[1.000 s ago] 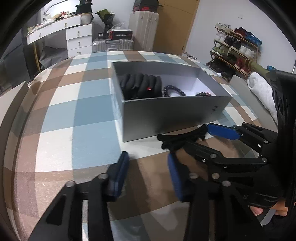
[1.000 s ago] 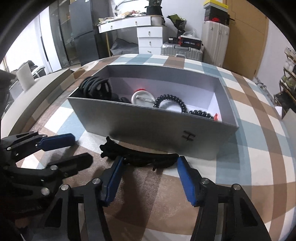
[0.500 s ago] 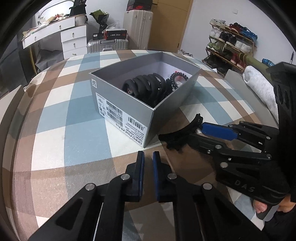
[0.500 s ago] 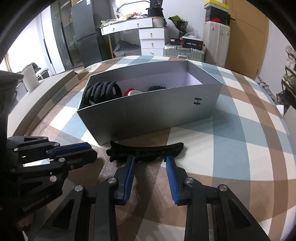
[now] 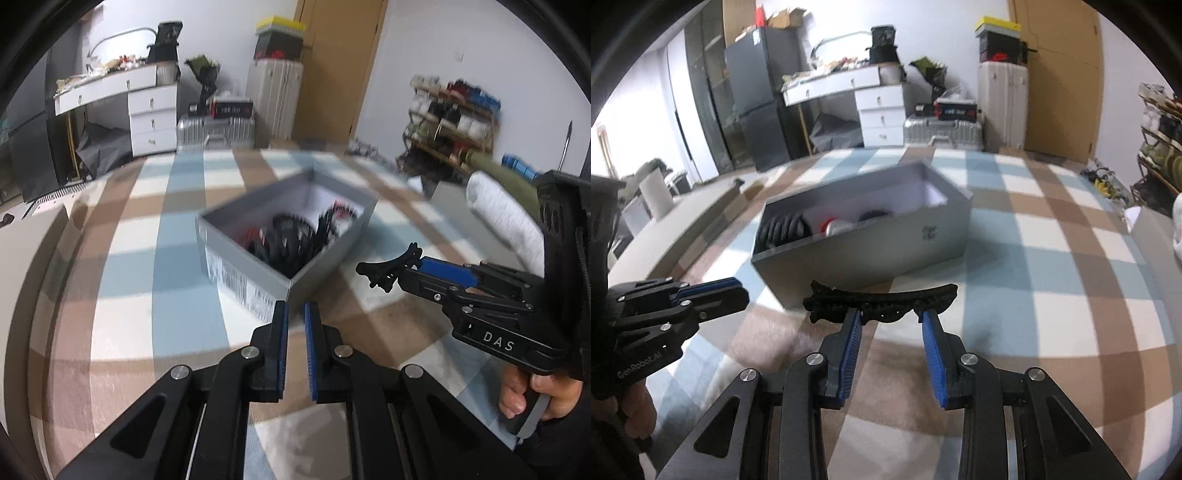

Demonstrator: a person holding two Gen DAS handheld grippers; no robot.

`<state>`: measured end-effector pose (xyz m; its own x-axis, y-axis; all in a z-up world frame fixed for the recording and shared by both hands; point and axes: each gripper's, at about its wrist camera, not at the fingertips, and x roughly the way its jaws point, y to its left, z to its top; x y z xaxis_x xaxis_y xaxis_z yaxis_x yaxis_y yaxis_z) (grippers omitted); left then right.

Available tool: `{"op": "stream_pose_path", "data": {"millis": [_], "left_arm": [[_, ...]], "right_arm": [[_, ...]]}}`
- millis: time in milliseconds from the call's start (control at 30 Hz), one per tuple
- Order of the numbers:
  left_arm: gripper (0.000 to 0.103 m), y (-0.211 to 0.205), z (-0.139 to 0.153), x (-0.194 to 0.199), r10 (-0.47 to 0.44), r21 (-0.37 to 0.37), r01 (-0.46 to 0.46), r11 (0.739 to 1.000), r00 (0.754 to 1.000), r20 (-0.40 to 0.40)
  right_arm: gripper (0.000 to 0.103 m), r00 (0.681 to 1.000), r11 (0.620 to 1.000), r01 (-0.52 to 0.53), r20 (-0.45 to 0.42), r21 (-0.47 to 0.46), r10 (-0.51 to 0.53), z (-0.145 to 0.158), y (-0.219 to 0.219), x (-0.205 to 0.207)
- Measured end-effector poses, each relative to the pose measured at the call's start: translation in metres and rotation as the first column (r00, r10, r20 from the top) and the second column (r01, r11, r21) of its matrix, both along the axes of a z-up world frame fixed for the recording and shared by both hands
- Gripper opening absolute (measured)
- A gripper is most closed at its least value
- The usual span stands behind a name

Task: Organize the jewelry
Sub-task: 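Lift the claw-clip strip into the grey box and open the right tool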

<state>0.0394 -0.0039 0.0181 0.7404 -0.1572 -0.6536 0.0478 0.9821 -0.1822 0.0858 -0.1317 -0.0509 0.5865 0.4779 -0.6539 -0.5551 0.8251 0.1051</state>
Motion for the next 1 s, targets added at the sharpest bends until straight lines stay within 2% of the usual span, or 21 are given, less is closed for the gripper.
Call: {"op": "stream_pose_path", "data": {"millis": [100,300,600,633,700,767,800,867,933,1000], "left_arm": [[0.004,0.005,0.004,0.008,0.018,-0.009,-0.018,1.0,0.999,0.038],[0.004,0.011,0.005,0.037,0.048,-0.015,-0.047,0.999,0.997,0.059],[0.005,0.017,-0.004,0.055,0.051,-0.03,-0.05,0.998,0.997,0.05],[0.007,0.017,-0.003,0.055,0.051,-0.03,-0.049,0.998,0.998,0.046],[0.016,0.017,-0.001,0.055,0.066,-0.013,-0.066,0.998,0.997,0.041],[0.037,0.021,-0.001,0.054,0.096,0.002,-0.096,0.995,0.995,0.03],[0.041,0.024,-0.001,0.053,0.106,-0.004,-0.106,0.994,0.994,0.025],[0.041,0.026,-0.001,0.05,0.096,-0.023,-0.096,0.995,0.995,0.025],[0.041,0.024,-0.001,0.047,0.09,-0.011,-0.09,0.996,0.995,0.03],[0.043,0.018,-0.001,0.045,0.08,0.029,-0.081,0.996,0.996,0.037]], "right_arm": [[0.033,0.999,0.999,0.015,0.036,0.037,-0.017,0.013,-0.001,0.003],[0.033,0.998,0.998,0.003,0.061,0.07,-0.007,0.025,0.017,0.022],[0.033,0.998,0.998,-0.013,0.062,0.064,0.009,0.019,0.045,0.051],[0.033,0.998,0.998,-0.017,0.057,0.062,0.014,0.017,0.047,0.053],[0.034,0.998,0.999,-0.018,0.068,0.05,0.015,0.016,0.049,0.053],[0.036,0.997,0.998,-0.032,0.068,0.051,0.029,0.016,0.051,0.052],[0.037,0.997,0.998,-0.034,0.068,0.05,0.03,0.016,0.051,0.051],[0.038,0.997,0.998,-0.039,0.072,0.049,0.035,0.017,0.05,0.048],[0.042,0.996,0.998,-0.045,0.079,0.049,0.041,0.019,0.049,0.047],[0.055,0.996,0.997,-0.047,0.081,0.055,0.043,0.02,0.047,0.046]]}}
